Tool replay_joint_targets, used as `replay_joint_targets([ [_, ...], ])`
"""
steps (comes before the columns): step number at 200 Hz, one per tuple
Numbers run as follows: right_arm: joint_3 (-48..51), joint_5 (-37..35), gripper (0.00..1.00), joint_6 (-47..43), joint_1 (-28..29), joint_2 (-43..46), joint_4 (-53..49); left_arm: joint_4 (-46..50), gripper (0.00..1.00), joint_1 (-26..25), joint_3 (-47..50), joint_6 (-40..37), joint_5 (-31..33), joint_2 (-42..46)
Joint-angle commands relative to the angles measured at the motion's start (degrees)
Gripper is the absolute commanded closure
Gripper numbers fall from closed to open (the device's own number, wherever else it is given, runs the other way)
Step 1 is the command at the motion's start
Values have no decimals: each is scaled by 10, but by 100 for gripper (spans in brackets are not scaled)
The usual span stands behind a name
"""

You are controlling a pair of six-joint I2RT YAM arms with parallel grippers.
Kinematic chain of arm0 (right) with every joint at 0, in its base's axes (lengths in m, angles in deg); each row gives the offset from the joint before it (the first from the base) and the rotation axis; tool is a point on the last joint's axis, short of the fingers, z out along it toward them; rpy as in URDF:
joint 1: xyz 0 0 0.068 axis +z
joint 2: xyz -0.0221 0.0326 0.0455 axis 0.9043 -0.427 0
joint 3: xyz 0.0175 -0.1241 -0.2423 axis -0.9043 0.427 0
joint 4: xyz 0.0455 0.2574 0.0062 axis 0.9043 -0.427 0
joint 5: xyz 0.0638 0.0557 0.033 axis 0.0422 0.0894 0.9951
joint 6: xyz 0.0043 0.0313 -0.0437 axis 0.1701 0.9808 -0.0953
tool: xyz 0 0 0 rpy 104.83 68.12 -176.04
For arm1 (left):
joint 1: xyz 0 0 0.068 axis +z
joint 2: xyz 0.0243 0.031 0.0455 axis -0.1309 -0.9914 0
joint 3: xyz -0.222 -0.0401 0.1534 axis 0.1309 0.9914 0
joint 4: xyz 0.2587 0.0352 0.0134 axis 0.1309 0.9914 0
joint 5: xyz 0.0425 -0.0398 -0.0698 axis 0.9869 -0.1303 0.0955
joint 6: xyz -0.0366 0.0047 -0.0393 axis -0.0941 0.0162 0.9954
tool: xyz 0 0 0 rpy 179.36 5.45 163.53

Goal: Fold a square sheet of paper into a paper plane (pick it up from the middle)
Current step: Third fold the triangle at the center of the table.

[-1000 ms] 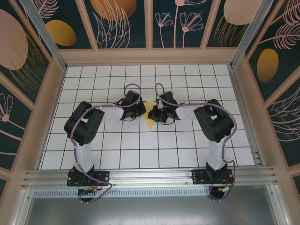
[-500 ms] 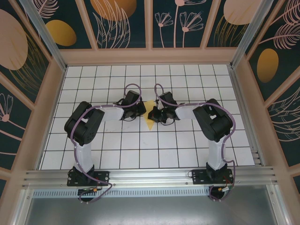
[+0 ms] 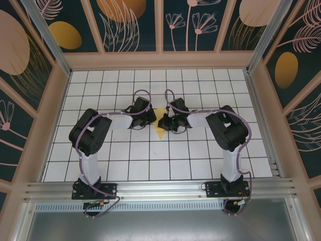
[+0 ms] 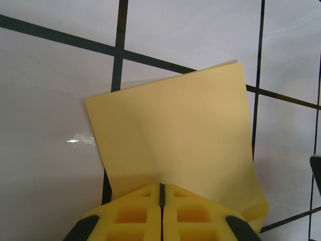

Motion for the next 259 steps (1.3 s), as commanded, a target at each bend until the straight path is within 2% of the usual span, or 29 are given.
replay_joint_targets([
  [1, -7, -17, 93, -18, 4, -19, -26, 24, 90, 2, -6, -6, -8, 13],
  [58, -9, -17, 75, -23, 3, -24, -38, 19, 84, 25, 28, 22, 18, 92],
  [117, 3, -10, 72, -26, -2, -17, -27, -3, 82, 37, 76, 44, 10, 125],
  [159, 27, -1, 64, -27, -8, -2, 0, -19, 80, 37, 84, 47, -15, 117],
  [173, 29, 0, 67, -26, -10, 0, 1, -23, 80, 37, 86, 48, -23, 115],
  [205, 33, 0, 85, -25, -14, -2, -2, -34, 81, 36, 89, 47, -40, 109],
  [259, 36, -3, 97, -24, -14, -7, -6, -47, 87, 26, 91, 44, -62, 101],
])
